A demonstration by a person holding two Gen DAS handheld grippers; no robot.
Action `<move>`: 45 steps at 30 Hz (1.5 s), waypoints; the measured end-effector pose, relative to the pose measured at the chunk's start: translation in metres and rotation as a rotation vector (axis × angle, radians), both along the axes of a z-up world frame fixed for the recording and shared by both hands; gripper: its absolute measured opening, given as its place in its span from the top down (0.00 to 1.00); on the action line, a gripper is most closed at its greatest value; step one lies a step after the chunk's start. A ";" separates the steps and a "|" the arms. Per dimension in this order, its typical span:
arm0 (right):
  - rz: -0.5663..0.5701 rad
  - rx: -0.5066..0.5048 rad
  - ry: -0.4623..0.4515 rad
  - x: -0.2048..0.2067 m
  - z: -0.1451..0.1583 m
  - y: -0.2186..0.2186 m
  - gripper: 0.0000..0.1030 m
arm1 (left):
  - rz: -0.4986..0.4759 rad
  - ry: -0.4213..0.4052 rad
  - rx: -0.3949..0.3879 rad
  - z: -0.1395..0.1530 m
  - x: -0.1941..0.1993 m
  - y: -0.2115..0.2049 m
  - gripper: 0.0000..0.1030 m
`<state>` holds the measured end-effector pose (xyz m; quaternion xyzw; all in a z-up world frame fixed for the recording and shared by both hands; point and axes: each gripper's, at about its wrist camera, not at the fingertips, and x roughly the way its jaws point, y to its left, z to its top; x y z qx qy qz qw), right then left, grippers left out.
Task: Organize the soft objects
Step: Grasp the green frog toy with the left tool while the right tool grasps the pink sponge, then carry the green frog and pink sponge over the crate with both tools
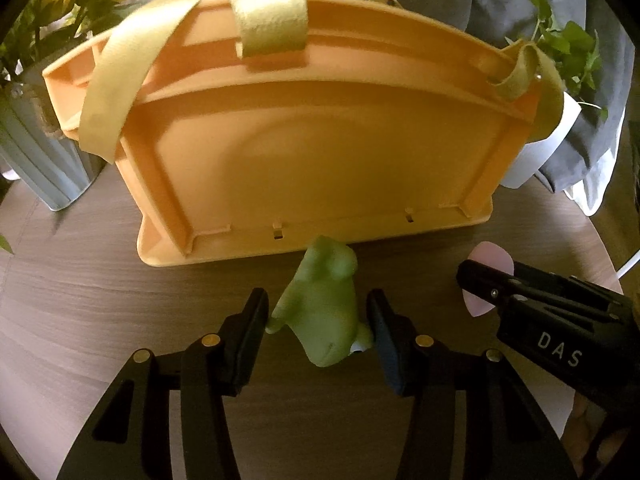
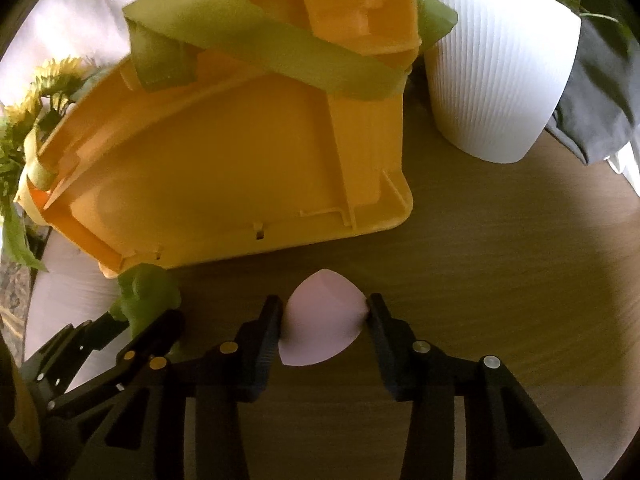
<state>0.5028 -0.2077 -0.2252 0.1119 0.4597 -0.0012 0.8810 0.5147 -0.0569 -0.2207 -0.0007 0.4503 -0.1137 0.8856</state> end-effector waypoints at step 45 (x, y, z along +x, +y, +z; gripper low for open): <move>0.065 -0.017 -0.198 -0.062 0.091 0.007 0.57 | 0.050 -0.218 -0.109 0.103 -0.062 0.019 0.68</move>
